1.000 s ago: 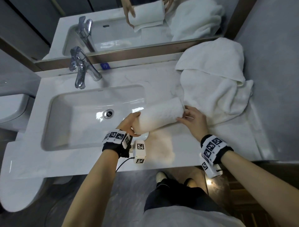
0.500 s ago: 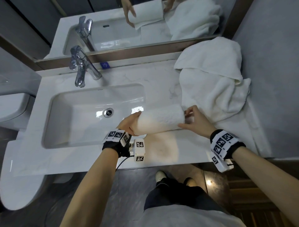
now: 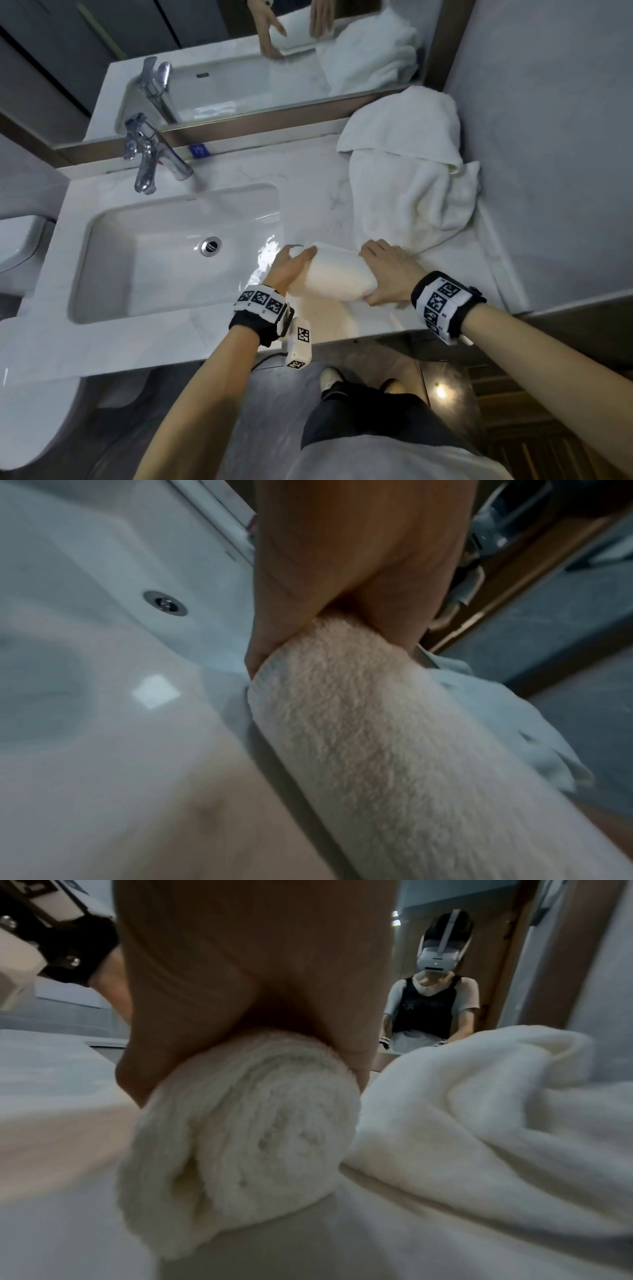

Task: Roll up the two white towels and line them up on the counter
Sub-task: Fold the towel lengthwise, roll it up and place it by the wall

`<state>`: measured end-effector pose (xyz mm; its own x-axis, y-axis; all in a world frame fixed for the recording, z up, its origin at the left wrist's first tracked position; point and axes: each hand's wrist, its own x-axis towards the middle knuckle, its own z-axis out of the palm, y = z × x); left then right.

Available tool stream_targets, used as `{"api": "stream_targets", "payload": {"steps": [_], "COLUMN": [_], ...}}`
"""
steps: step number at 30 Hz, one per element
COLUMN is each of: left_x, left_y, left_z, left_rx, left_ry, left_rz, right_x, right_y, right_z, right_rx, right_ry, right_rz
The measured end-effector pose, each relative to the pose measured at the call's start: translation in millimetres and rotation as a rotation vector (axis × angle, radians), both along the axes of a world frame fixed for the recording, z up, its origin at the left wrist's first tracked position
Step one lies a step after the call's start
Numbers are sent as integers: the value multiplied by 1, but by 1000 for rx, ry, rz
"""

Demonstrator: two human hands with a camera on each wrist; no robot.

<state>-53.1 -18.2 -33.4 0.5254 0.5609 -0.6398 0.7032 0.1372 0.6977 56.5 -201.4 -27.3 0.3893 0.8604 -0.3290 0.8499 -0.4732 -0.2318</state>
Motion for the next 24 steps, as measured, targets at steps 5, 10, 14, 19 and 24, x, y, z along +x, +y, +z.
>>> {"api": "stream_targets", "payload": {"steps": [5,10,14,19,24], "left_x": [25,68,99,139,176], "left_y": [-41,-81,-92,-92,-86], "left_z": [-2,7,25,45,48], "left_rx": [205,317,552,818,1178], "left_ry": [-54,-14,-46,-171,-114], "left_rz": [-138,-417,-607,-1047,-1626], "right_x": [15,40,50,53,59], "right_y": [-43,-90,-110,-109,-105], "right_z": [5,13,19,18,14], "right_rx": [-56,-150,-215,-245,-239], "right_ry": [20,23,10,30,102], "right_rz": [-101,-239,-312,-334,-377]}}
